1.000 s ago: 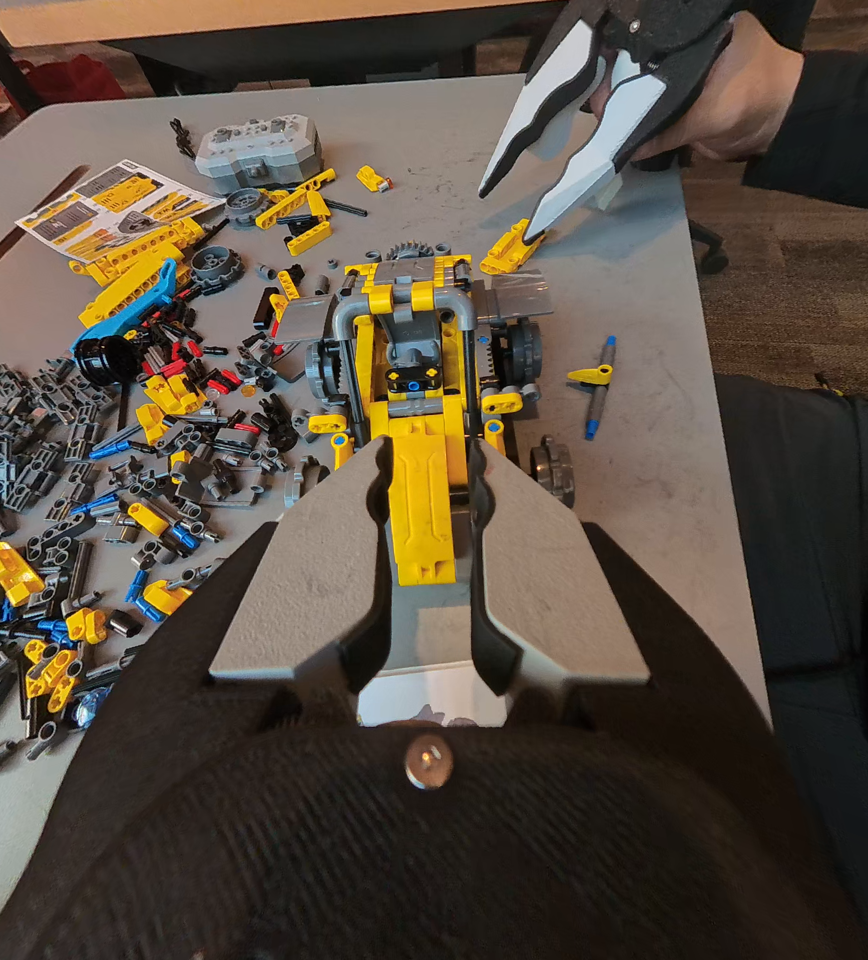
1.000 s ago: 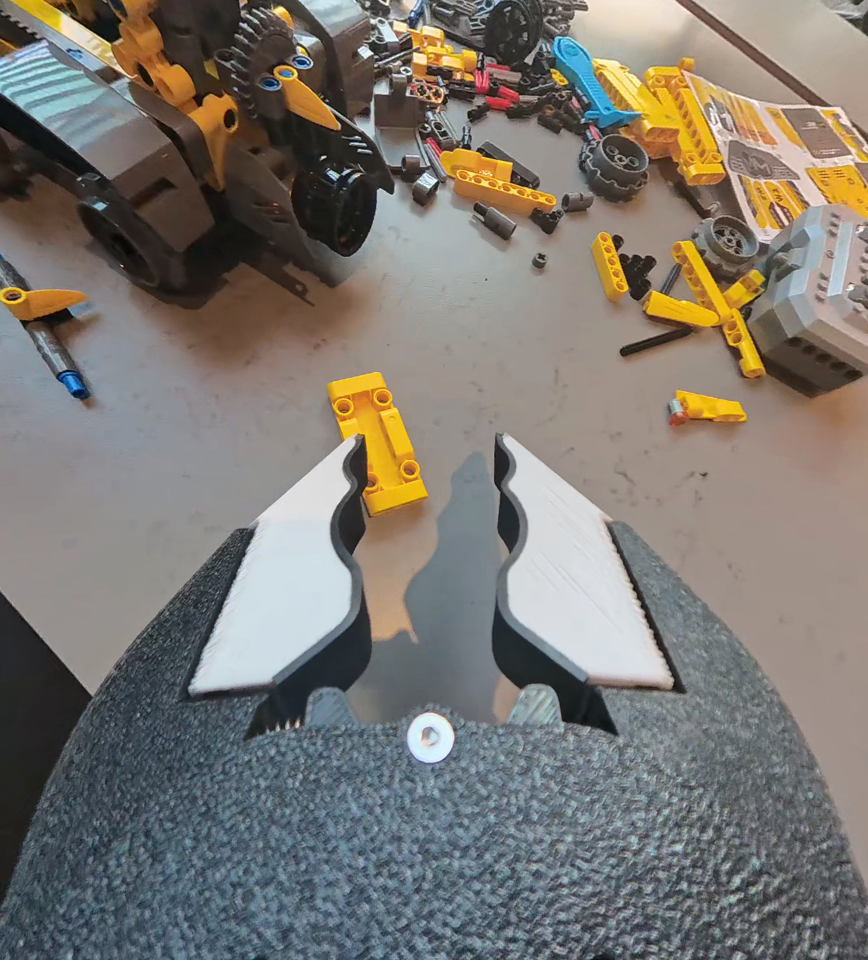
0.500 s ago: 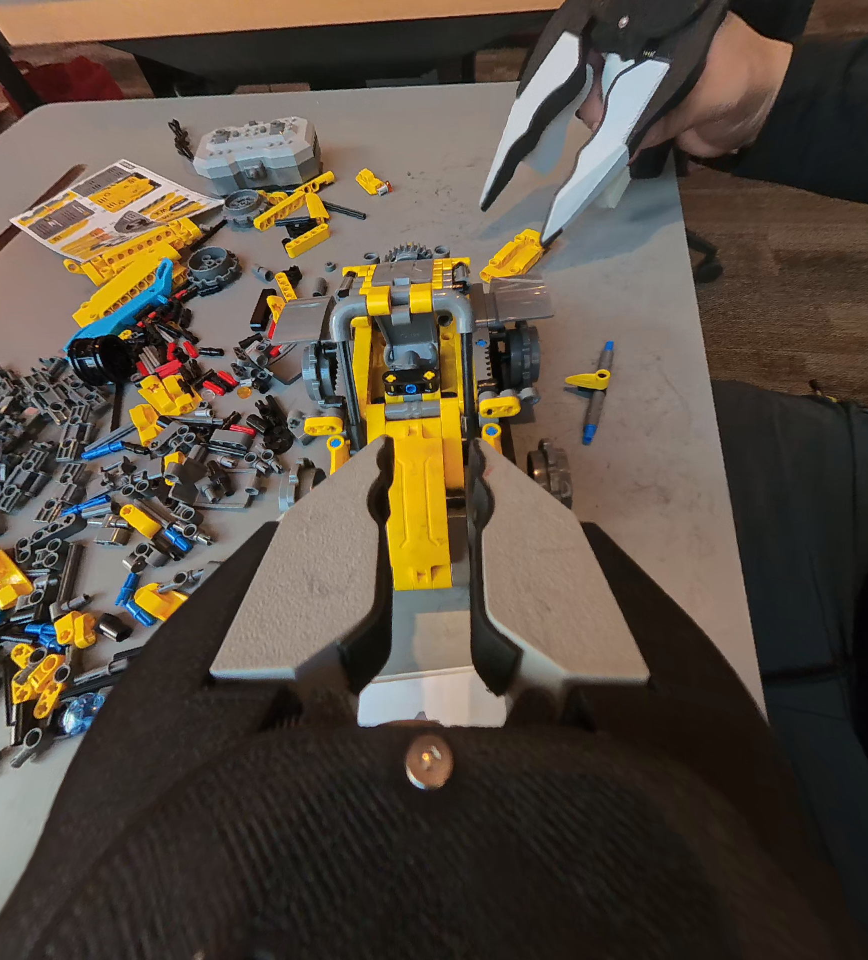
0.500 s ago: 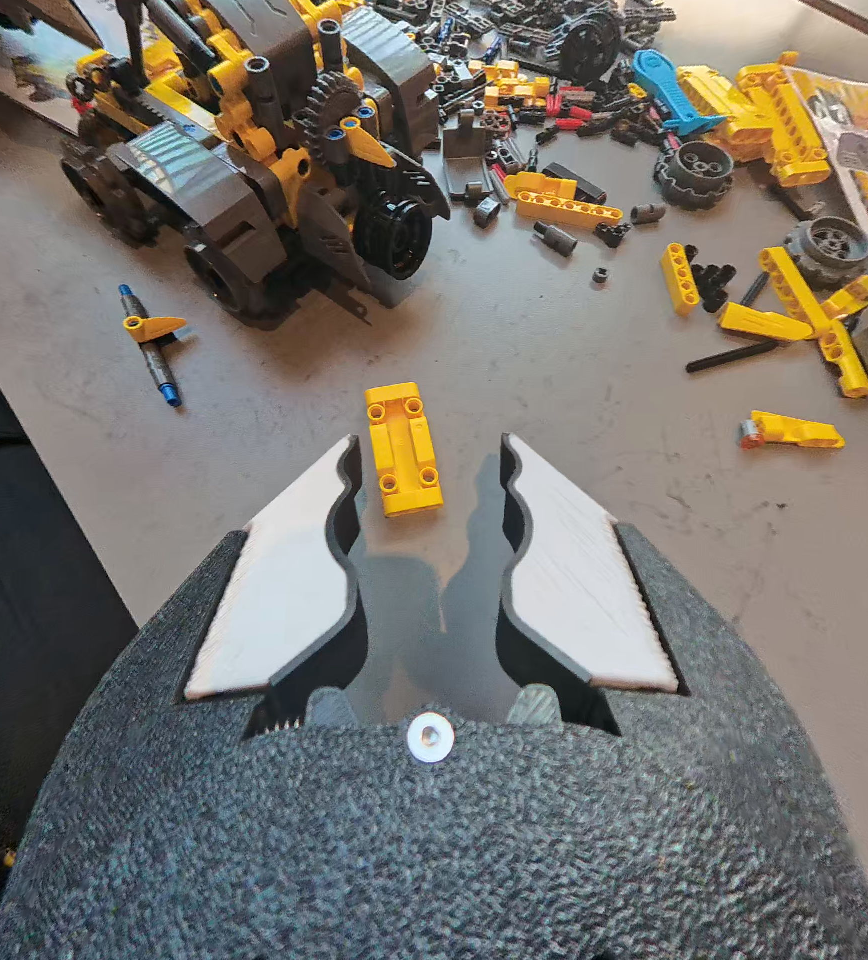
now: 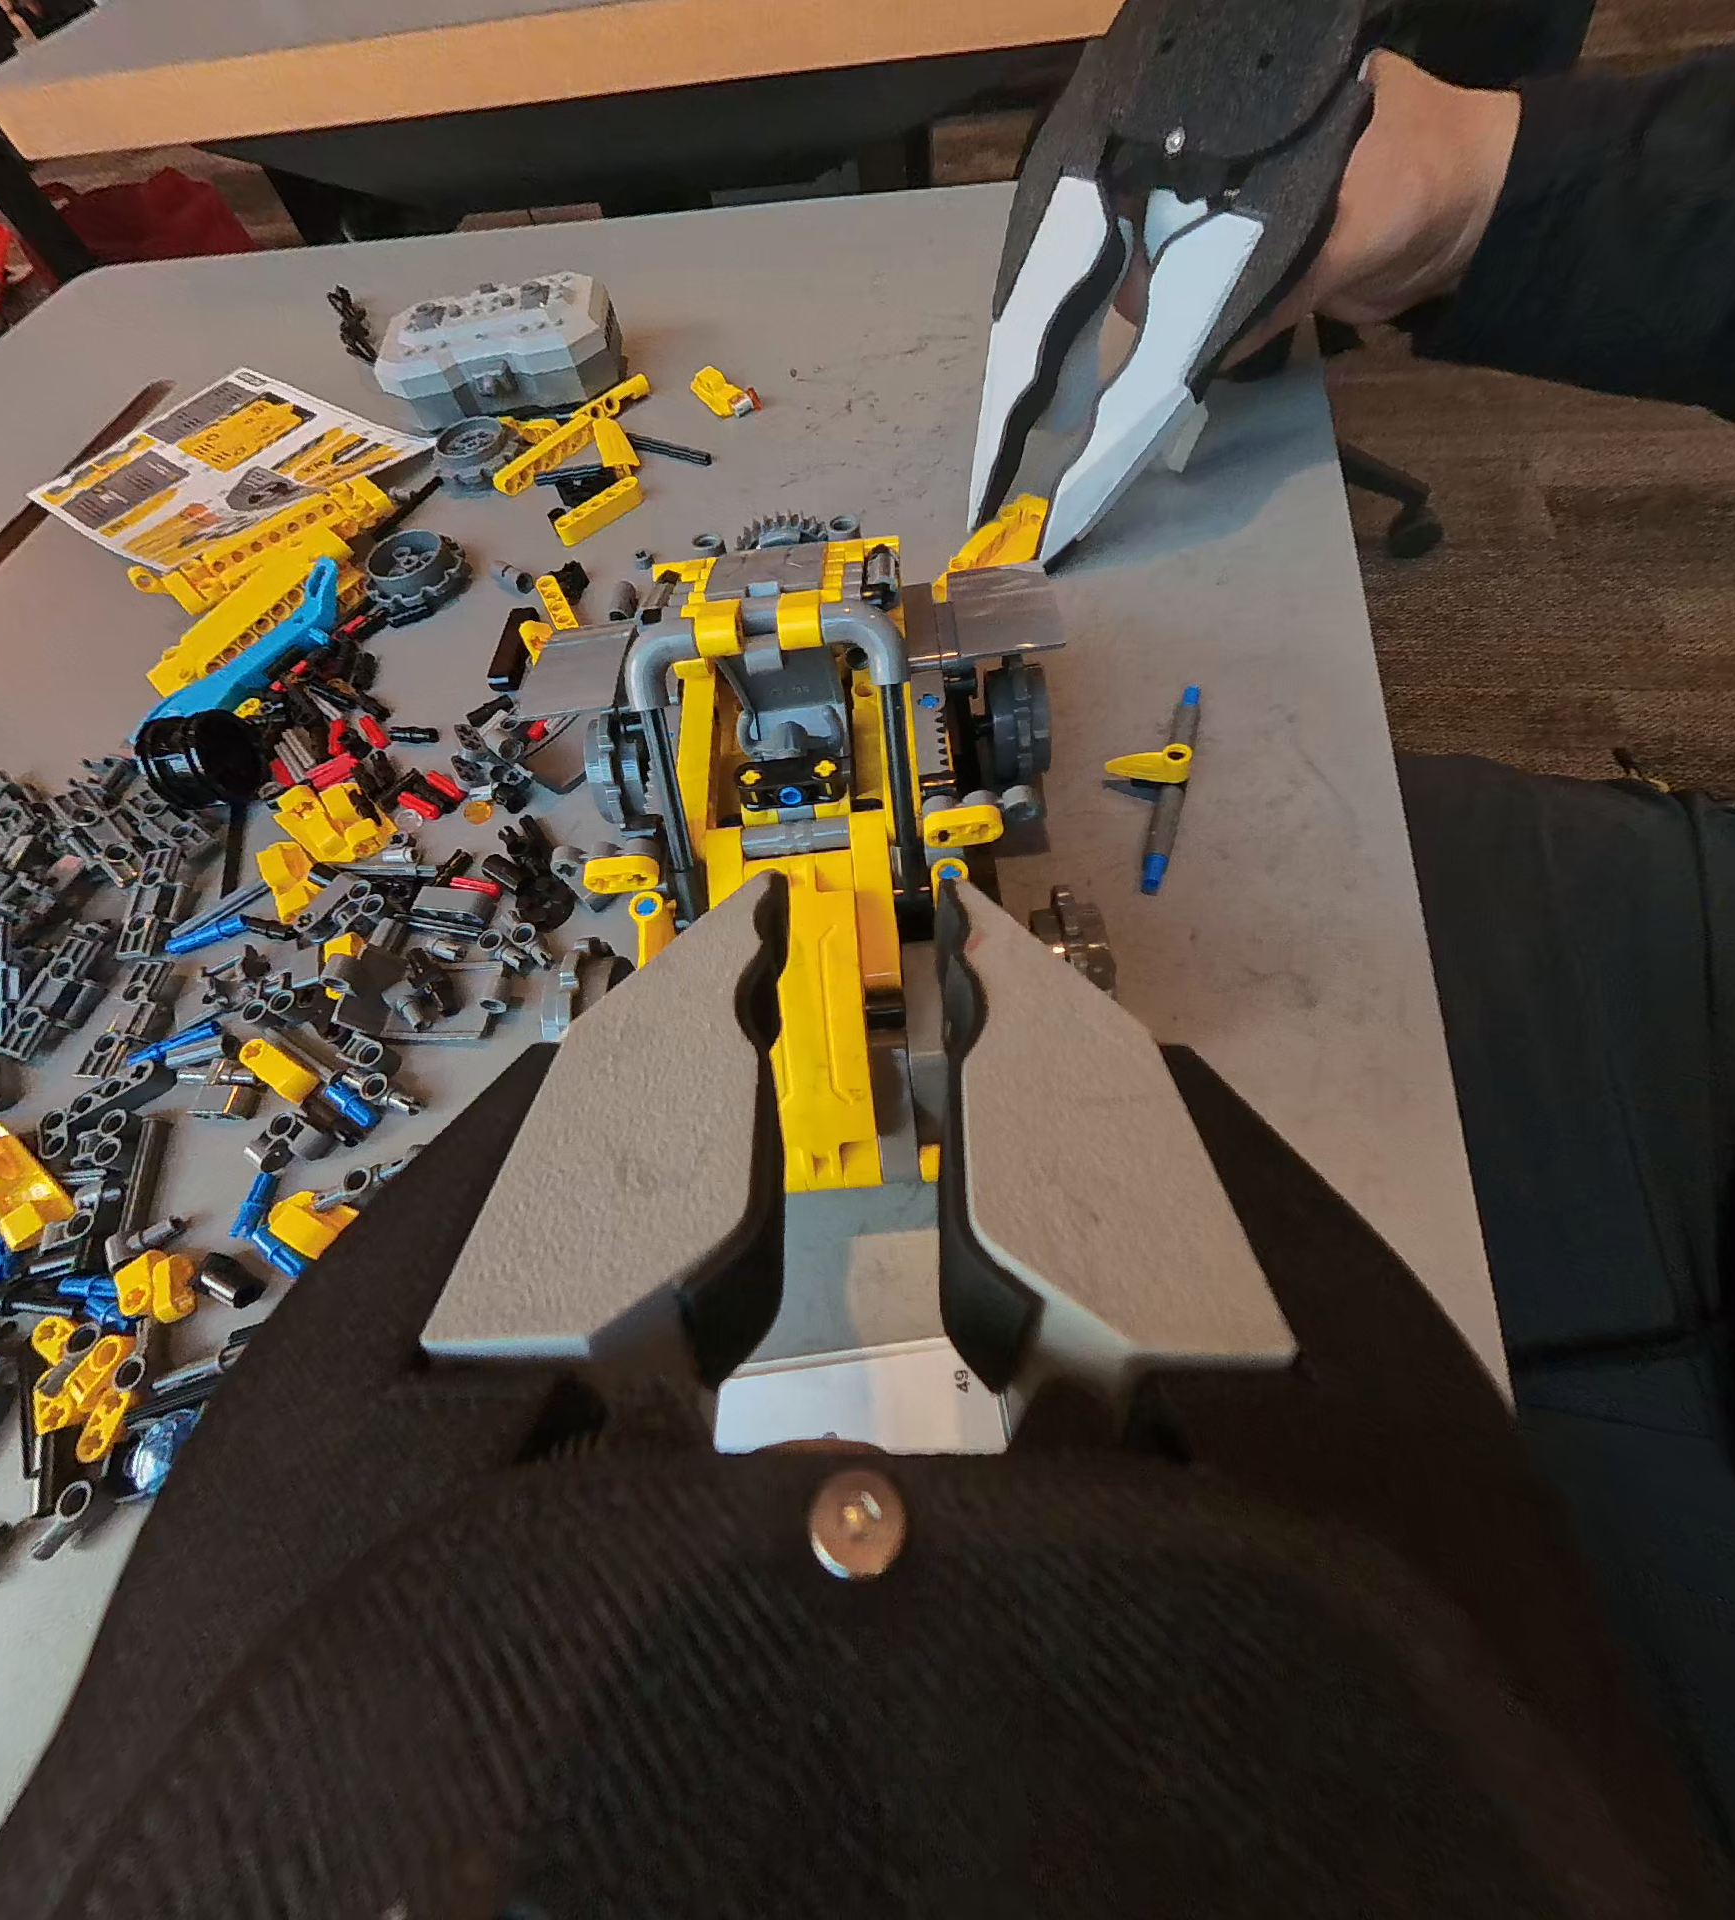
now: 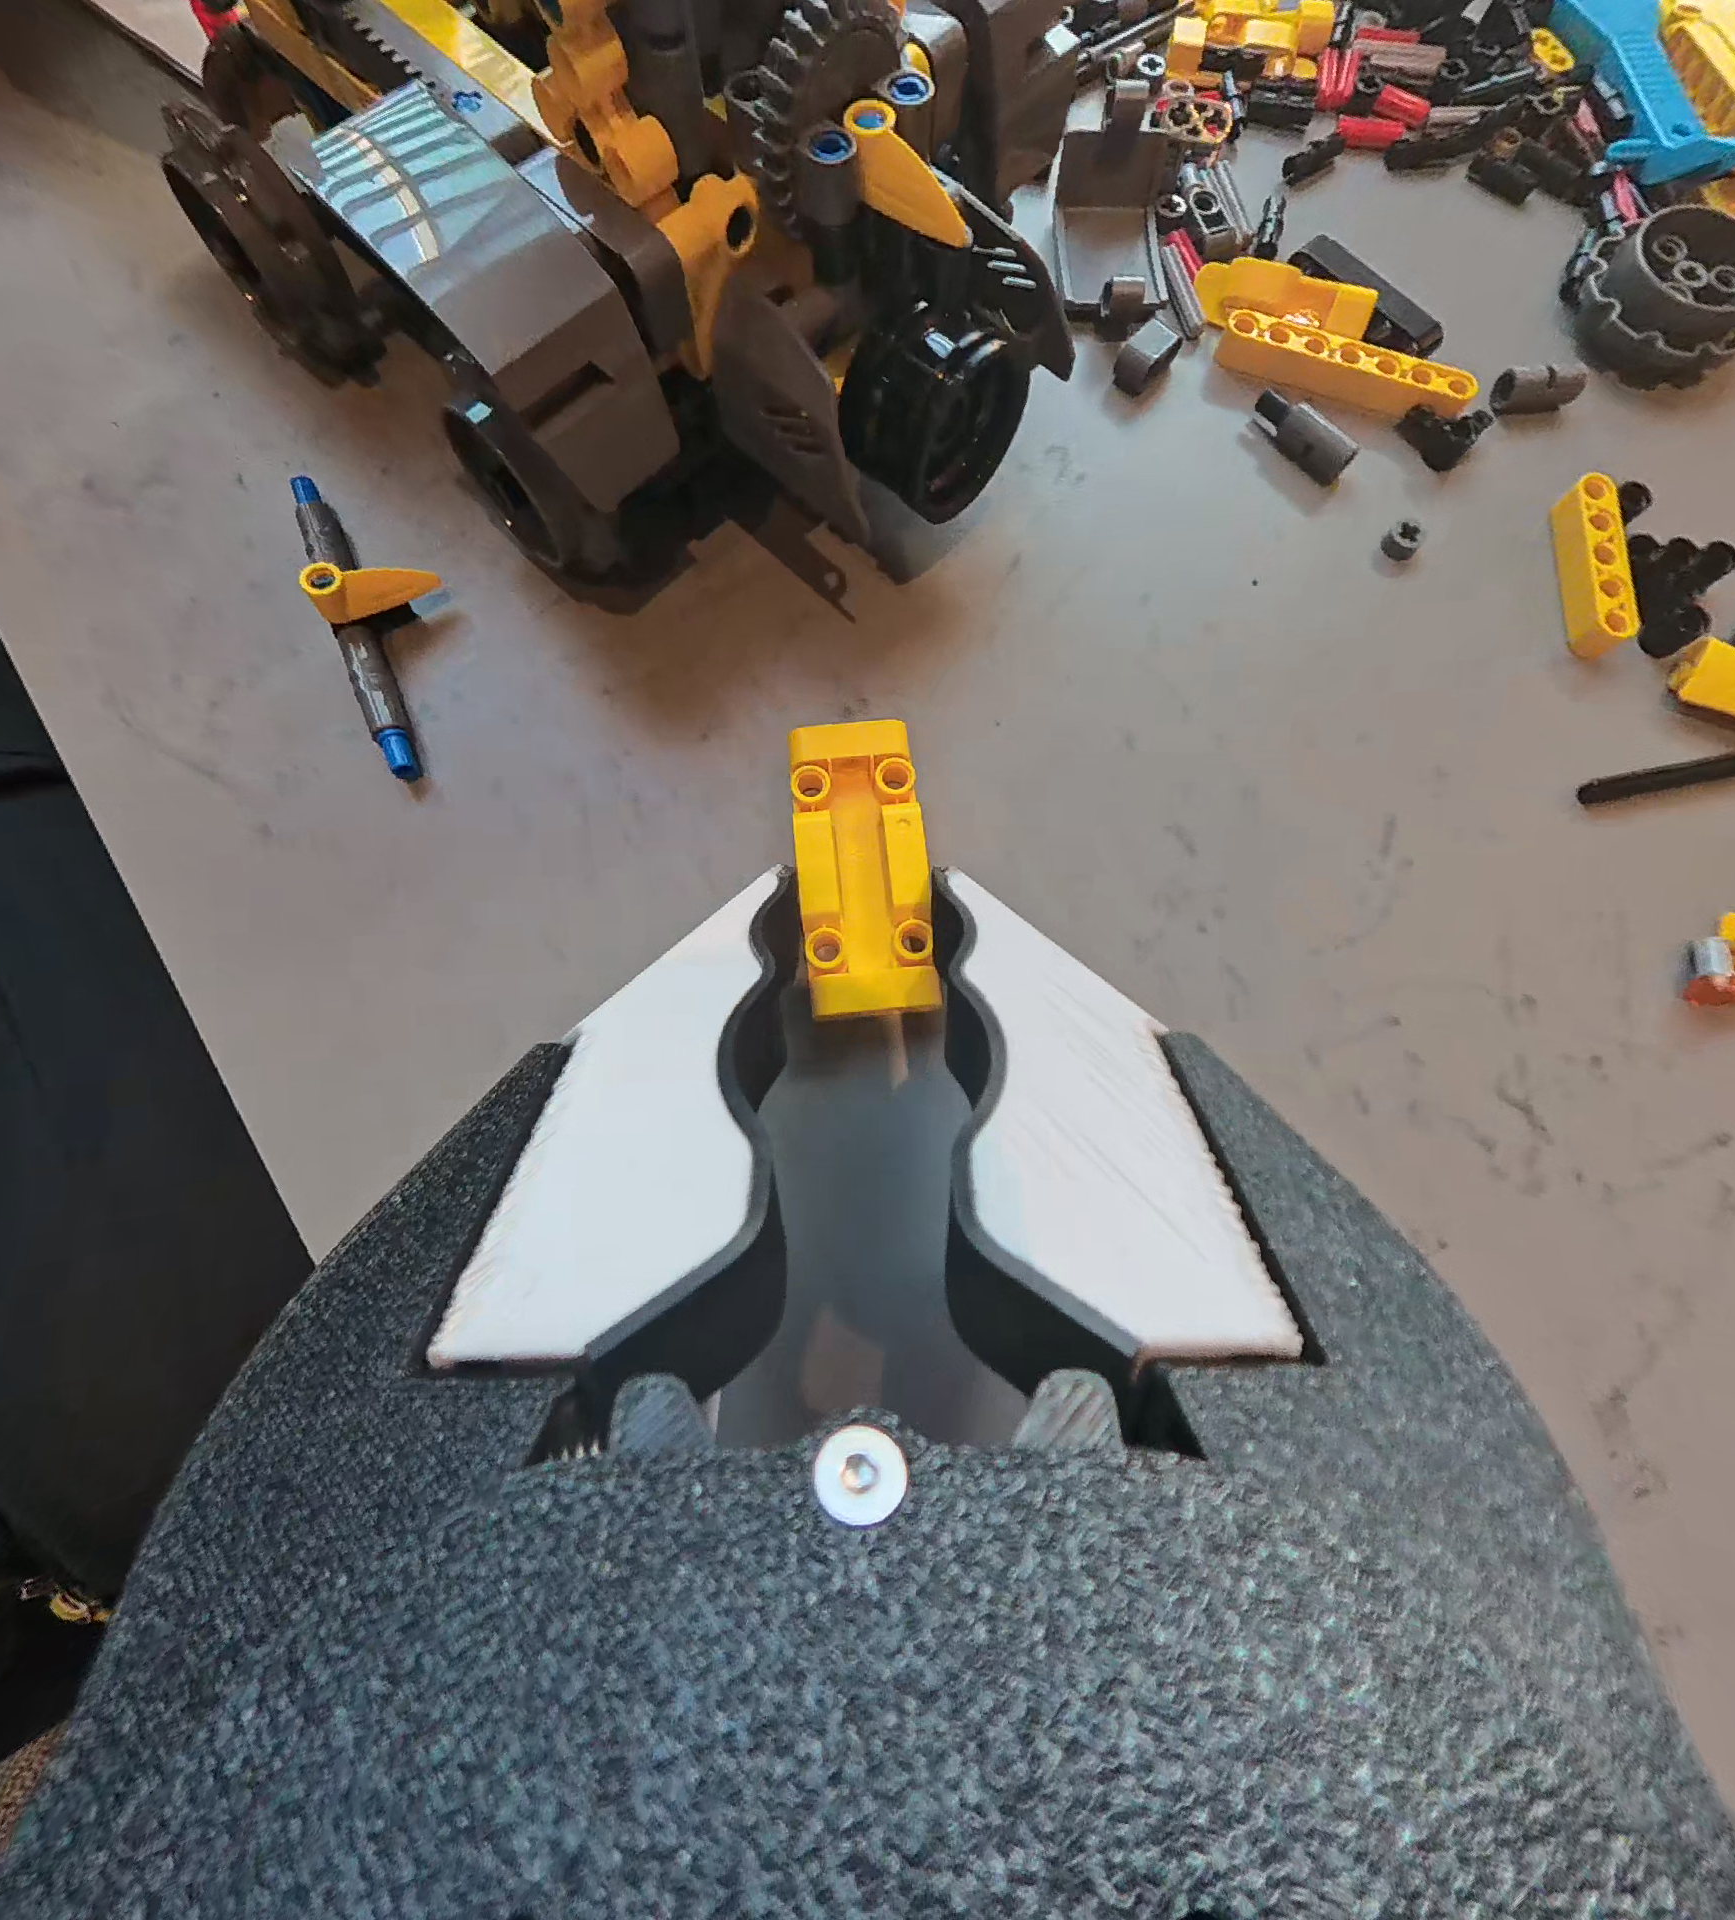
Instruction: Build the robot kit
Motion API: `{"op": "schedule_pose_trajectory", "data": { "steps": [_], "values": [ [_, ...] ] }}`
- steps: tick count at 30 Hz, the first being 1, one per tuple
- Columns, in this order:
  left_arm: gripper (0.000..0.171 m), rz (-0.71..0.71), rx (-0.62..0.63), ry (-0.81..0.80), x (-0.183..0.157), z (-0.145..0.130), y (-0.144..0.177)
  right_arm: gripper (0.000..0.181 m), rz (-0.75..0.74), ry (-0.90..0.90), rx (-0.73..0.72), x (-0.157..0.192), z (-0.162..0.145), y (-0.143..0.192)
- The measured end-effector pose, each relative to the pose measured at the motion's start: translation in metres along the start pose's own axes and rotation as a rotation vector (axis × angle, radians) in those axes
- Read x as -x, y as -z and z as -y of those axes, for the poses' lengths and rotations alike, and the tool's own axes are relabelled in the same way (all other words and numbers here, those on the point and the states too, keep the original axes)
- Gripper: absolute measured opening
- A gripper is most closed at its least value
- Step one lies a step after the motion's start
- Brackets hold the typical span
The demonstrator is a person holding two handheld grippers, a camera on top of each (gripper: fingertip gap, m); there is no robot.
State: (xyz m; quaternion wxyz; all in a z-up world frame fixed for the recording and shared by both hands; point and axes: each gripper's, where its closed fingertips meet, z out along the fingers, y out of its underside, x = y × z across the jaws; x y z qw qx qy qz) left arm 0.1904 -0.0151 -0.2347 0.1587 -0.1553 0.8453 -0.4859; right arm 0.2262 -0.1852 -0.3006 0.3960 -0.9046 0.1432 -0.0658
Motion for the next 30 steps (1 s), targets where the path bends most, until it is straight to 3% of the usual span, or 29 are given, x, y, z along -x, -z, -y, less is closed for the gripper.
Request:
{"op": "schedule_pose_trajectory", "data": {
  "steps": [10, 17, 18, 20, 22, 25, 27, 30],
  "values": [
    [0.025, 0.008, 0.007, -0.006, 0.002, -0.001, 0.0, 0.022, 0.083, 0.039, -0.003, 0.022, 0.017, -0.017],
    [0.028, -0.021, -0.066, -0.078, -0.009, 0.013, 0.007, 0.022, 0.207, -0.086, -0.208, 0.049, 0.06, -0.001],
    [0.03, -0.025, -0.076, -0.117, -0.014, 0.015, 0.007, 0.0, 0.24, -0.09, -0.221, 0.056, 0.065, 0.003],
    [0.031, -0.027, -0.1, -0.2, -0.025, 0.018, 0.006, 0.0, 0.28, -0.096, -0.264, 0.068, 0.079, 0.009],
    [0.028, -0.021, -0.102, -0.266, -0.034, 0.018, 0.002, 0.0, 0.212, -0.091, -0.216, 0.062, 0.076, 0.001],
    [0.024, -0.025, -0.033, -0.3, -0.04, 0.006, -0.01, 0.0, 0.004, -0.068, -0.028, 0.029, 0.041, -0.015],
    [0.023, -0.029, -0.039, -0.309, -0.041, 0.005, -0.01, 0.017, -0.009, -0.097, -0.04, 0.027, 0.04, -0.009],
    [0.022, -0.014, -0.041, -0.288, -0.035, 0.007, -0.007, 0.023, -0.029, -0.146, -0.098, 0.03, 0.044, 0.011]
  ]
}}
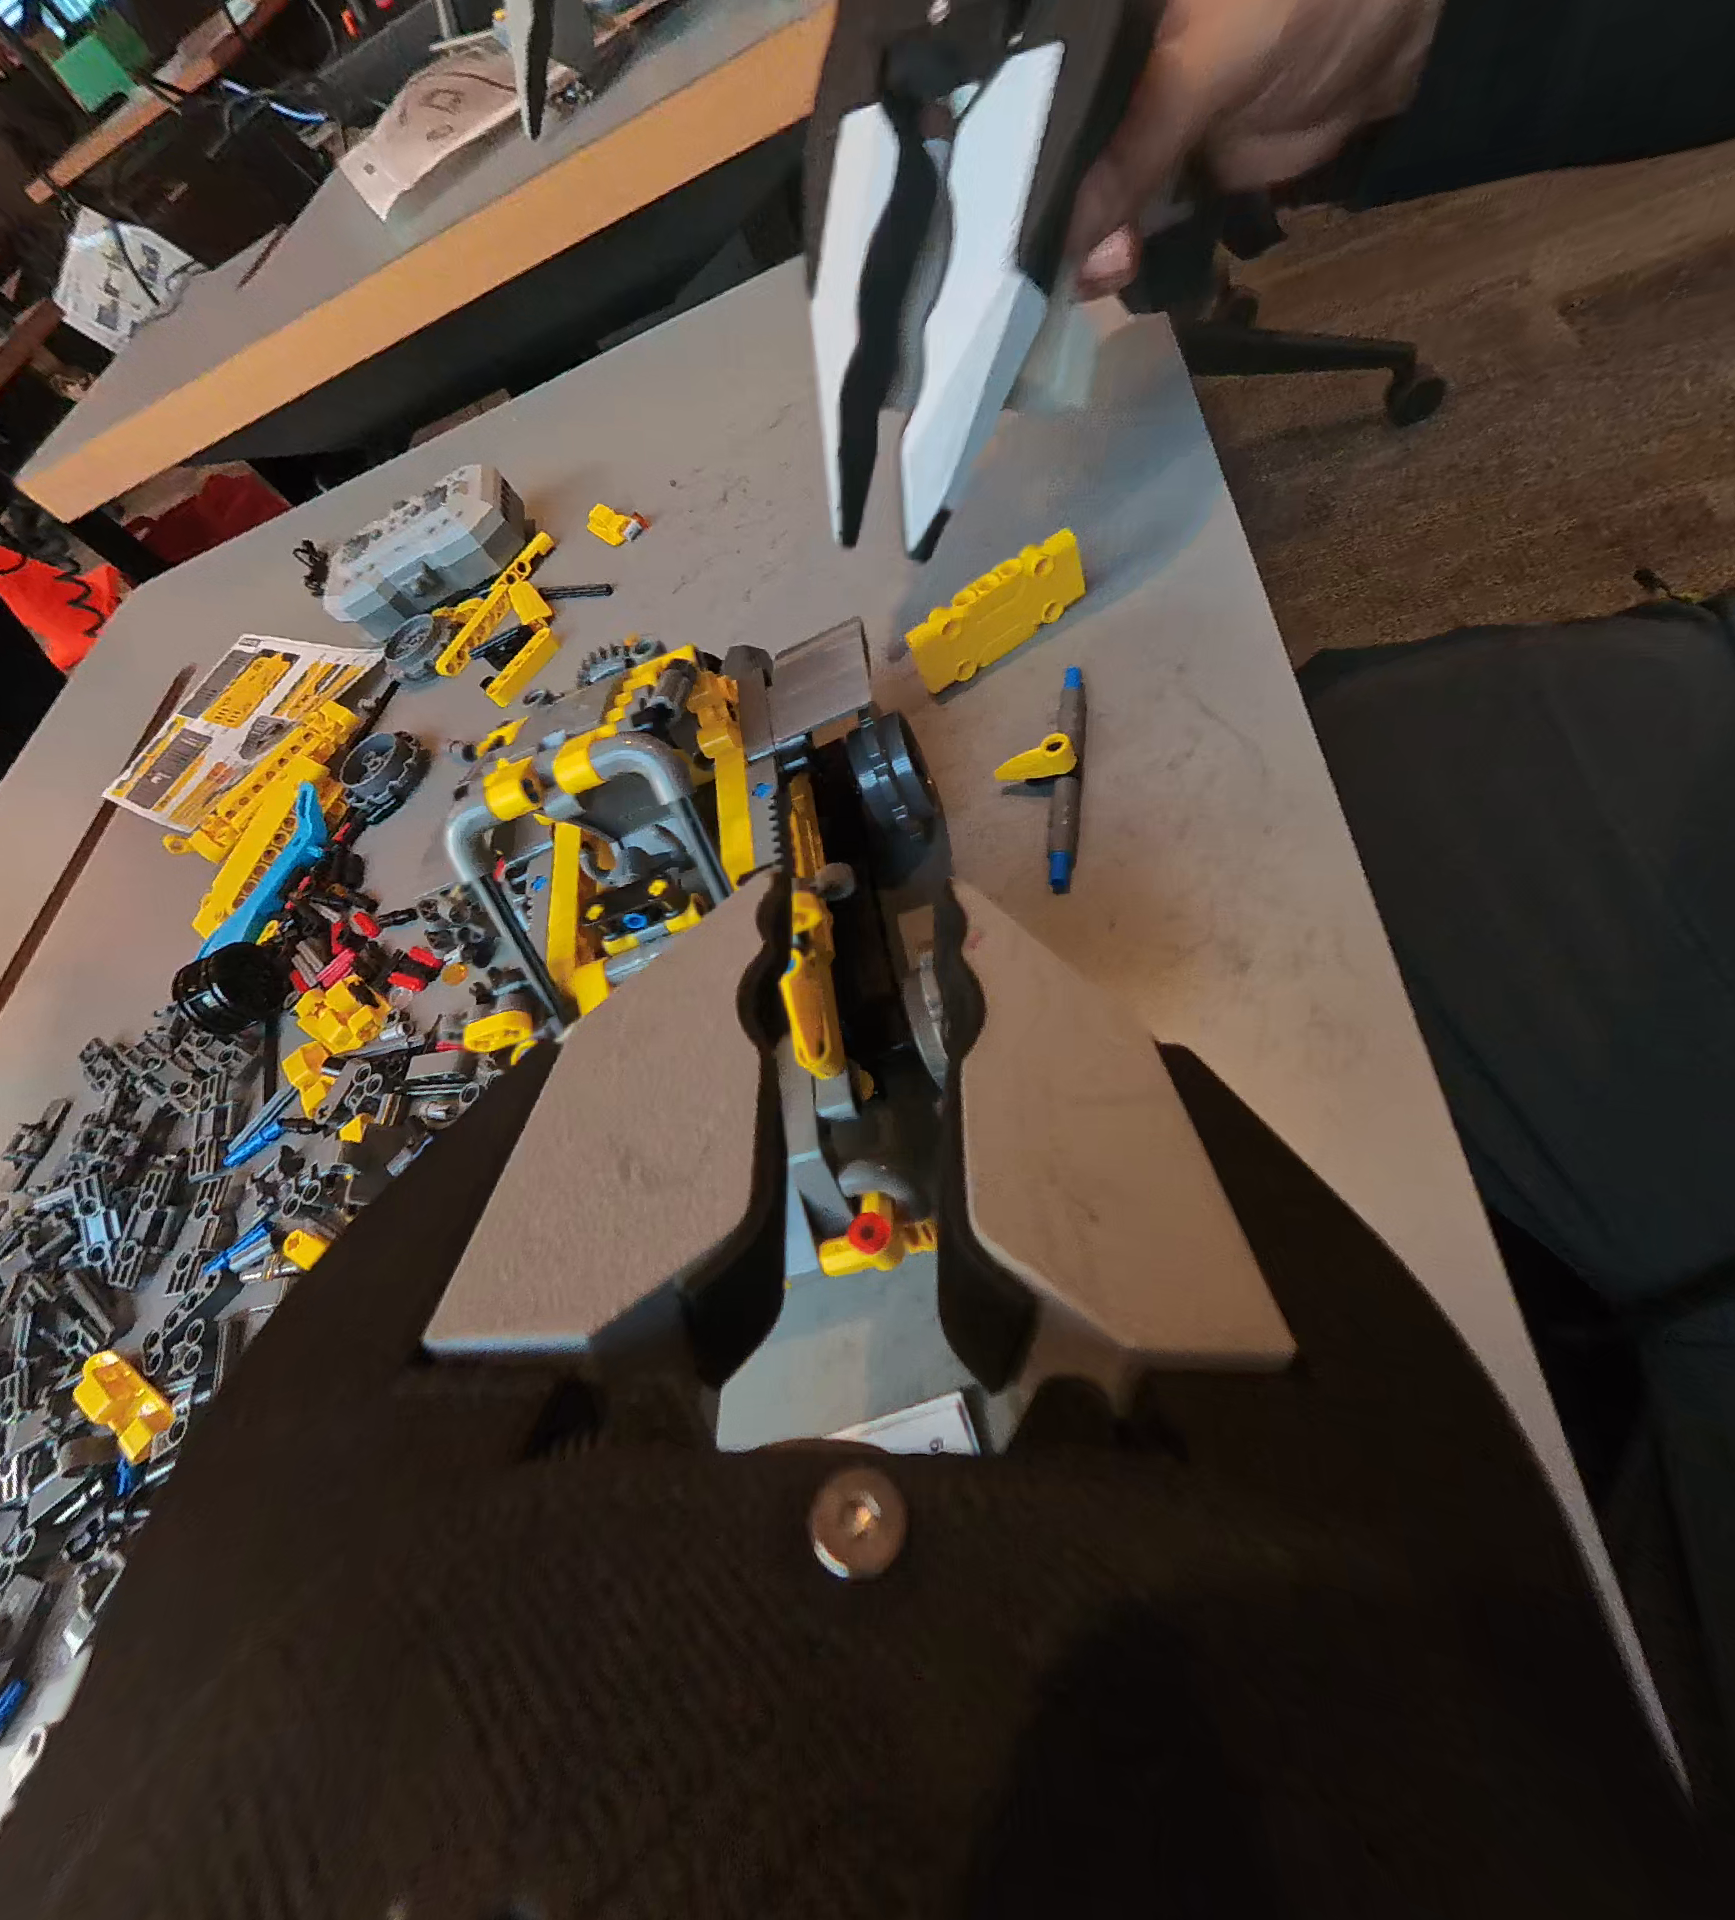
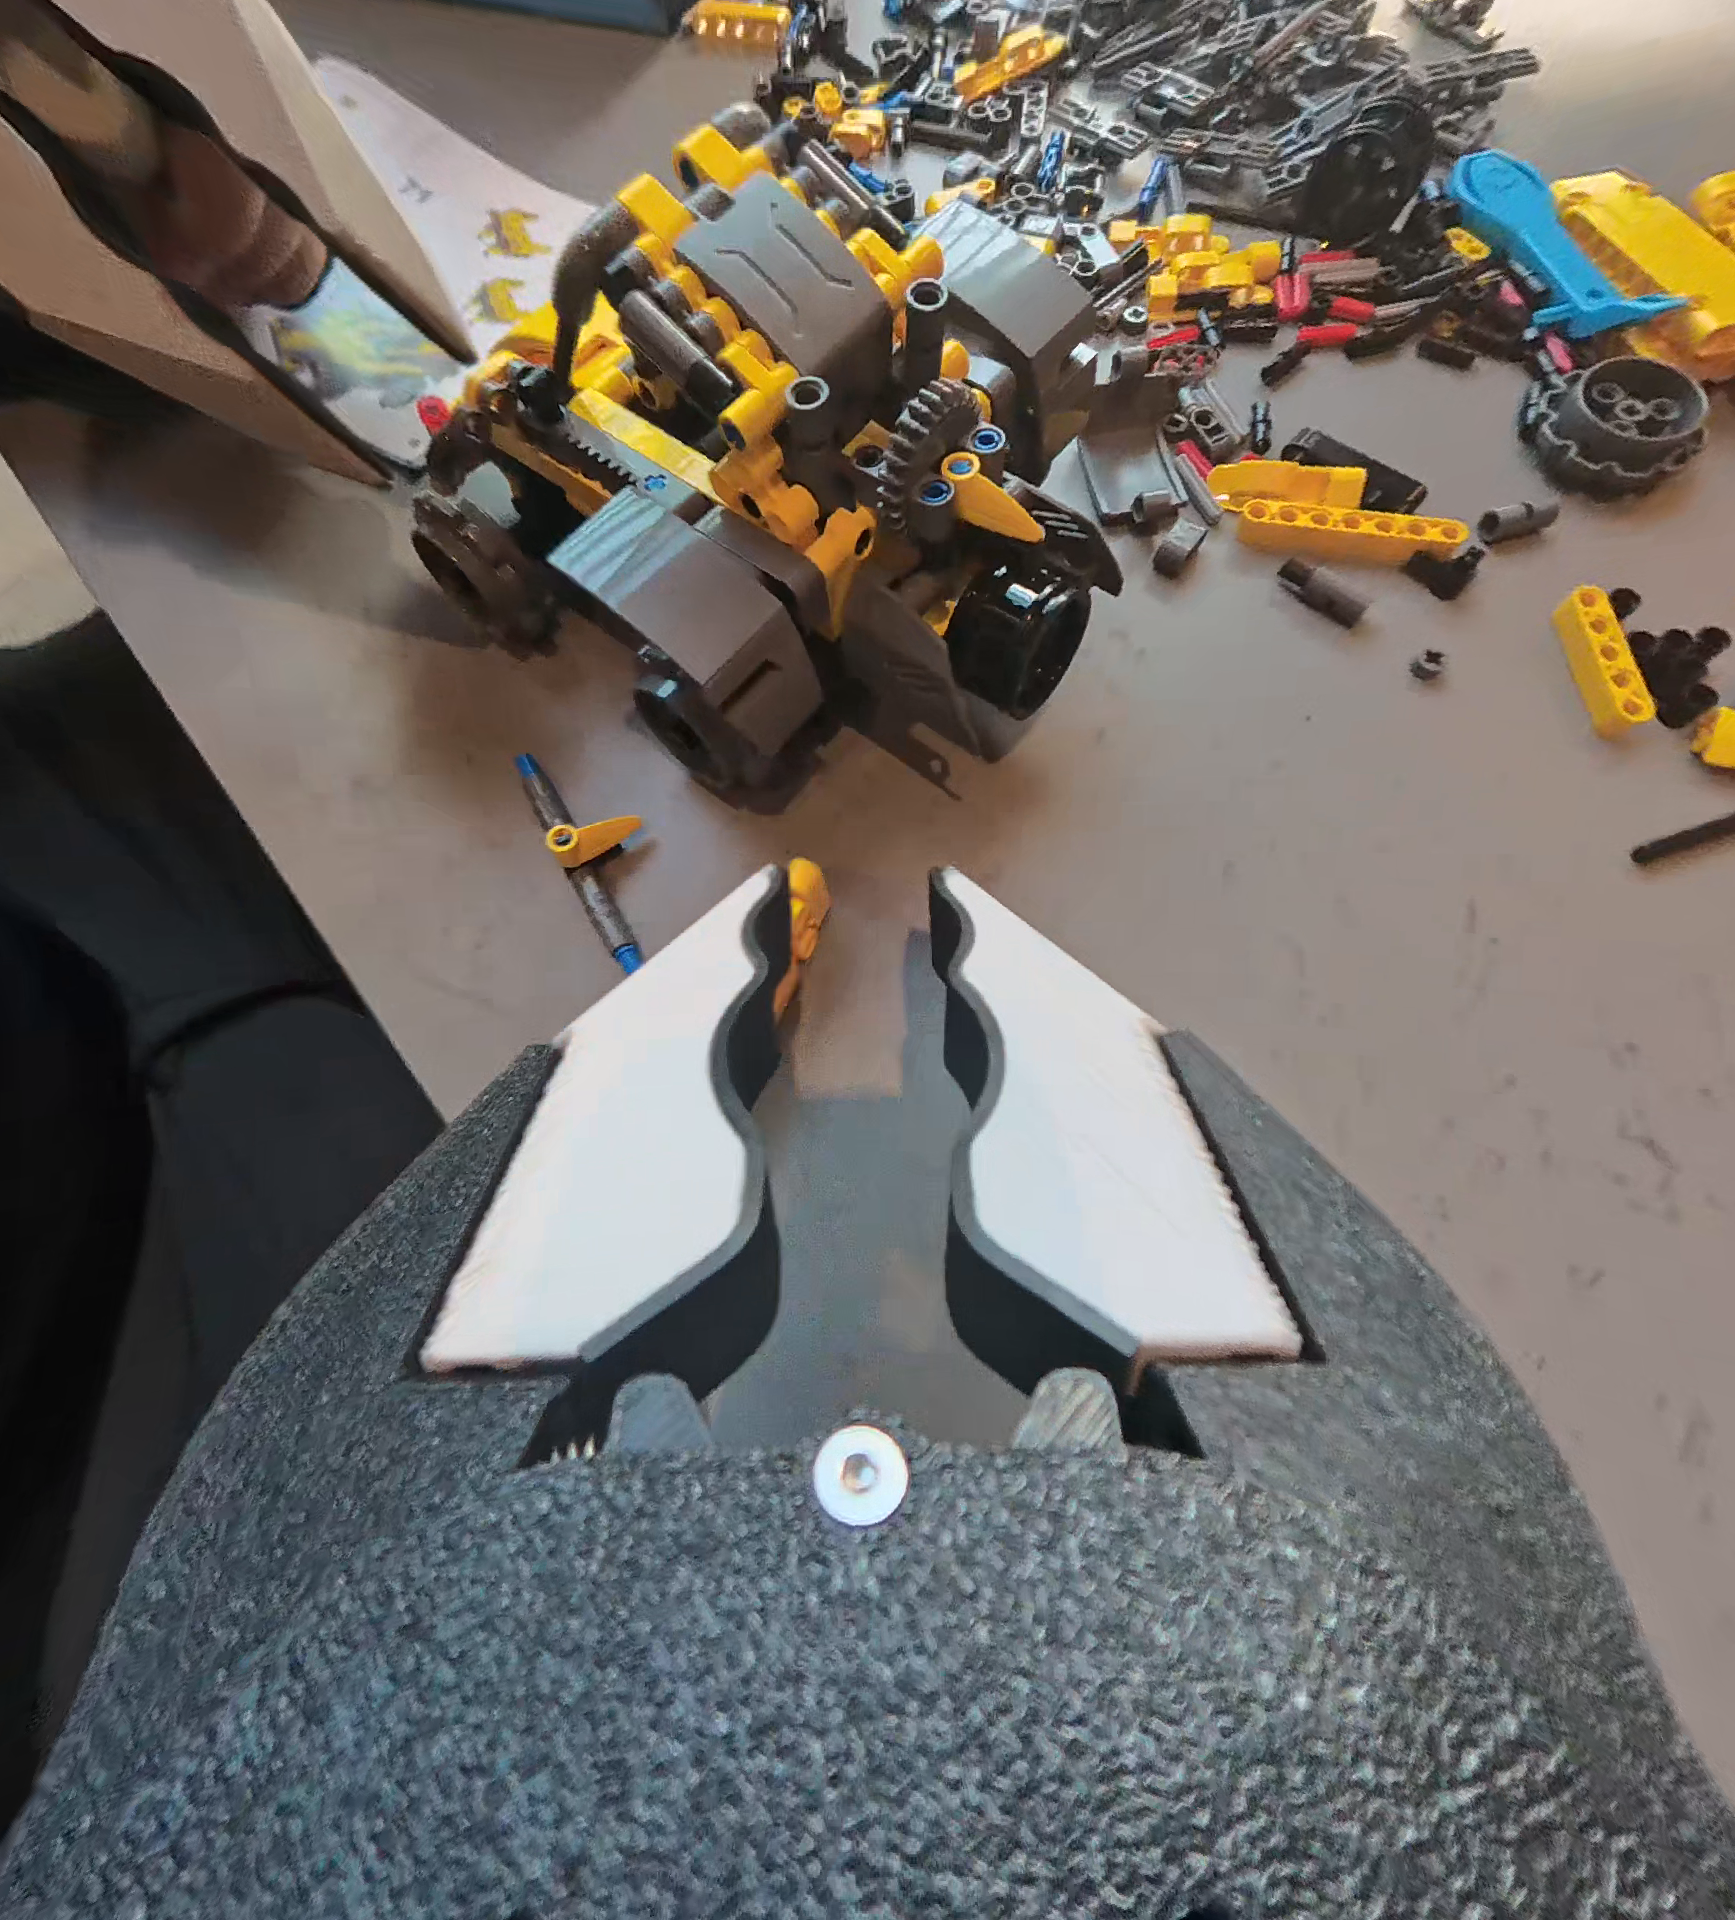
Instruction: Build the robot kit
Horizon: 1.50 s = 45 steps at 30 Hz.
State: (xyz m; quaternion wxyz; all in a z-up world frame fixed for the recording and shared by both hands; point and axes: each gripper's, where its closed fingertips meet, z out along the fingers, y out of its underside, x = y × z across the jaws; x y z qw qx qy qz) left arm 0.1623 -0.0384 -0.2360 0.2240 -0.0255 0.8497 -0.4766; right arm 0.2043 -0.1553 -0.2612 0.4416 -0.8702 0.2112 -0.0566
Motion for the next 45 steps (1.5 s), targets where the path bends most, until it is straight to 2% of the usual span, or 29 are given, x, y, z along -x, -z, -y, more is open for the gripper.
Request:
{"op": "schedule_pose_trajectory", "data": {
  "steps": [3, 5, 7, 8, 10, 14, 16, 21, 24, 30, 36, 45],
  "values": [
    [0.023, 0.011, -0.02, 0.024, 0.005, 0.003, 0.004, 0.039, 0.034, -0.083, 0.022, 0.015, -0.01, 0.01],
    [0.023, 0.016, -0.022, 0.032, 0.007, 0.004, 0.006, 0.039, 0.033, -0.122, 0.044, 0.024, -0.019, 0.009],
    [0.023, 0.015, -0.017, 0.031, 0.006, 0.003, 0.005, 0.028, 0.02, -0.128, 0.098, 0.028, -0.03, 0.003],
    [0.023, 0.016, -0.014, 0.026, 0.006, 0.003, 0.005, 0.009, 0.012, -0.115, 0.126, 0.029, -0.035, 0.0],
    [0.023, 0.017, -0.007, 0.014, 0.004, 0.003, 0.004, 0.006, 0.036, -0.144, 0.136, 0.029, -0.034, -0.004],
    [0.023, 0.017, -0.013, 0.002, 0.002, 0.006, 0.005, 0.005, 0.287, -0.479, 0.075, 0.032, -0.022, 0.0],
    [0.023, 0.025, -0.023, -0.008, 0.003, 0.009, 0.007, 0.006, 0.199, -0.524, 0.094, 0.011, -0.036, -0.001],
    [0.022, 0.017, -0.025, 0.033, 0.006, 0.008, 0.008, 0.013, 0.029, -0.425, 0.131, -0.009, -0.049, 0.004],
    [0.022, 0.014, -0.021, 0.03, 0.005, 0.007, 0.006, 0.034, -0.079, -0.339, 0.155, -0.021, -0.049, 0.012],
    [0.022, 0.023, -0.021, 0.028, 0.006, 0.007, 0.006, 0.035, -0.131, -0.226, -0.007, -0.033, -0.016, 0.013],
    [0.023, 0.037, -0.034, 0.06, 0.013, 0.006, 0.008, 0.034, -0.325, 0.0, -0.076, -0.078, 0.011, 0.005],
    [0.023, 0.056, -0.043, 0.105, 0.024, 0.003, 0.011, 0.033, -0.24, 0.092, -0.139, -0.135, 0.033, -0.024]
  ]
}}
